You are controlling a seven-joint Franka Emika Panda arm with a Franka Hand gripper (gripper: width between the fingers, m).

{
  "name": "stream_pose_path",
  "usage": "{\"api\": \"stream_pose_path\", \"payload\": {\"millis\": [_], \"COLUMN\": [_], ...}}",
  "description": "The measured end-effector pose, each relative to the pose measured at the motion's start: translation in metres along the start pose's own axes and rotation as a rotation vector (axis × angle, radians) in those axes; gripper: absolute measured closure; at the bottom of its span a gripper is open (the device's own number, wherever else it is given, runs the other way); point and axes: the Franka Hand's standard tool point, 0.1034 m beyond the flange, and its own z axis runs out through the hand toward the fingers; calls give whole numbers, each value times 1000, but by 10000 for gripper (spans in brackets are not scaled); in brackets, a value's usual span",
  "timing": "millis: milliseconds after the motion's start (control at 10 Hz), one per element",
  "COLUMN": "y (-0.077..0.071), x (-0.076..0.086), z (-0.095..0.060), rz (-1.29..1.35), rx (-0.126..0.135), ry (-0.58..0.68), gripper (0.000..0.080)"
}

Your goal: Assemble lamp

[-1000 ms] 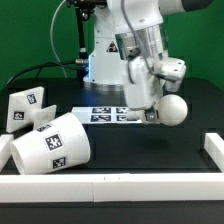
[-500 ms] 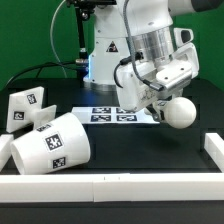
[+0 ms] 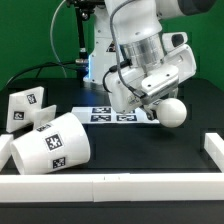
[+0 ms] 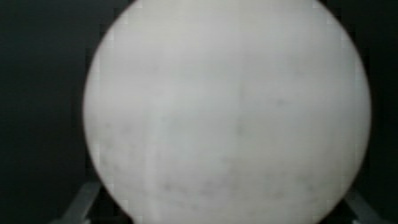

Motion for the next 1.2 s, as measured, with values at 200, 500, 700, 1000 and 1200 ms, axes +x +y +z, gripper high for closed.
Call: {"api": "stream_pose_path", "payload": {"millis": [200, 500, 700, 1000, 1200], "y": [0, -3, -3, -1, -1], "x": [0, 8, 9, 7, 7], "z": [1, 9, 14, 14, 14], "rz": [-25, -13, -4, -28, -28], "rx": [-1, -11, -16, -17, -17], "ry": [2, 22, 30, 30, 30], "gripper": [379, 379, 378, 377, 377]}}
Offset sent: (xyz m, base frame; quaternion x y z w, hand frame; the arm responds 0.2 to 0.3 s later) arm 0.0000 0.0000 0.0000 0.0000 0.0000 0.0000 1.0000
